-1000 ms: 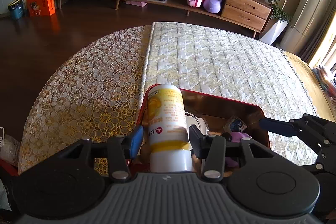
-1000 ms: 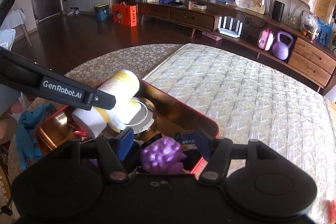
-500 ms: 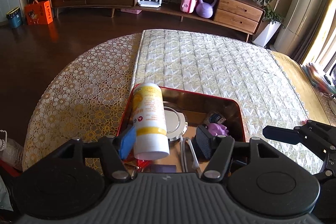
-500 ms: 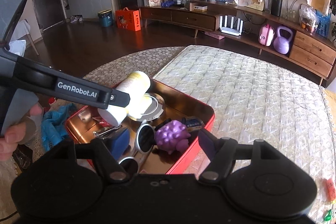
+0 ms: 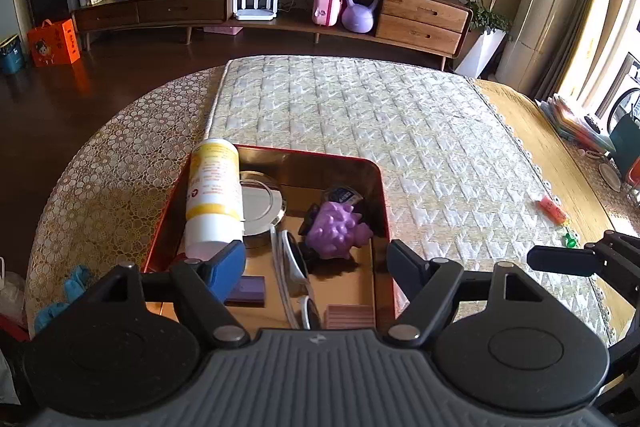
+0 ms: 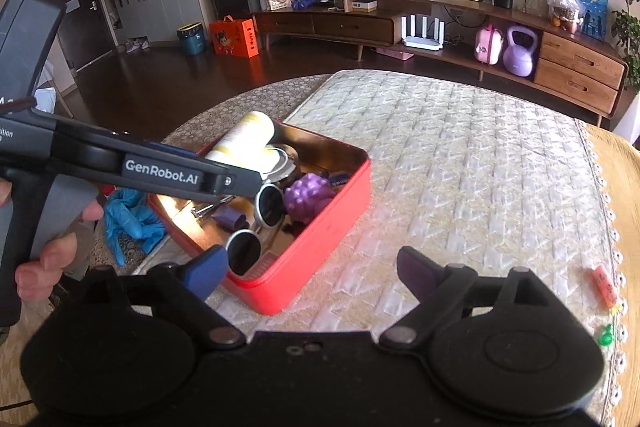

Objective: Organize rigid objects
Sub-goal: 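Withdraw both tools from the tray back over the table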

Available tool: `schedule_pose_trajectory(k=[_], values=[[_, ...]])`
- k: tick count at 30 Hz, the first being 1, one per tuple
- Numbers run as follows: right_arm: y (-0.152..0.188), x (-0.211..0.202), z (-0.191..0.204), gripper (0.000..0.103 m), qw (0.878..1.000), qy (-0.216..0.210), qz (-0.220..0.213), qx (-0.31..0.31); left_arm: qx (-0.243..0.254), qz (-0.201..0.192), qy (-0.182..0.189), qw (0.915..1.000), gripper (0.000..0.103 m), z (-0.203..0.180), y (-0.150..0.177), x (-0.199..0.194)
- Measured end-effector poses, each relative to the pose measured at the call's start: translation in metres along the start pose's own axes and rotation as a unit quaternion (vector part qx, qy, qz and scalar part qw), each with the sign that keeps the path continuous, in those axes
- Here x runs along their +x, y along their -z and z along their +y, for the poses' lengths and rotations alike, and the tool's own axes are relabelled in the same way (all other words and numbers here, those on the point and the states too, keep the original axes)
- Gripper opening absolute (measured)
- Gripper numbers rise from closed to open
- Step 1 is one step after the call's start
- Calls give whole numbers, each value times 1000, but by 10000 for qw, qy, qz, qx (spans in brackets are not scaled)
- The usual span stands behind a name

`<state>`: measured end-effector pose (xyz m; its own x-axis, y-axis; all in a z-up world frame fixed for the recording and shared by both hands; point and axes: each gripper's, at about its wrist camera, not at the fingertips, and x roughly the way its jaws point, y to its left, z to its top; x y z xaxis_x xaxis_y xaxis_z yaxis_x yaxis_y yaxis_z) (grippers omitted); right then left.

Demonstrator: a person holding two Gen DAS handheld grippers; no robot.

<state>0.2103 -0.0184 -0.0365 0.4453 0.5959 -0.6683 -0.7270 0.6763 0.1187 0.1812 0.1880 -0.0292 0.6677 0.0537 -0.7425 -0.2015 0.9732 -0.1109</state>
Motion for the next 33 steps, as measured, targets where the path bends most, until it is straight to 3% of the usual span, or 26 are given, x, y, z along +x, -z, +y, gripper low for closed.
schedule_pose_trajectory(k=[5, 15, 21, 33], values=[[20, -25, -29, 103, 9989, 318, -138, 318, 61, 33, 129, 9999, 82, -25, 5, 0], [67, -65, -95, 103, 9886, 1030, -359, 1036, 478, 159, 451, 9977, 83, -100, 9, 15], [93, -81, -125, 103, 9826, 1437, -502, 1064, 769, 409, 660, 9940, 83, -157, 4, 33], [118, -78, -165, 102, 9780, 1716, -709, 951, 1409, 683, 826, 9842, 83, -261, -19, 79]])
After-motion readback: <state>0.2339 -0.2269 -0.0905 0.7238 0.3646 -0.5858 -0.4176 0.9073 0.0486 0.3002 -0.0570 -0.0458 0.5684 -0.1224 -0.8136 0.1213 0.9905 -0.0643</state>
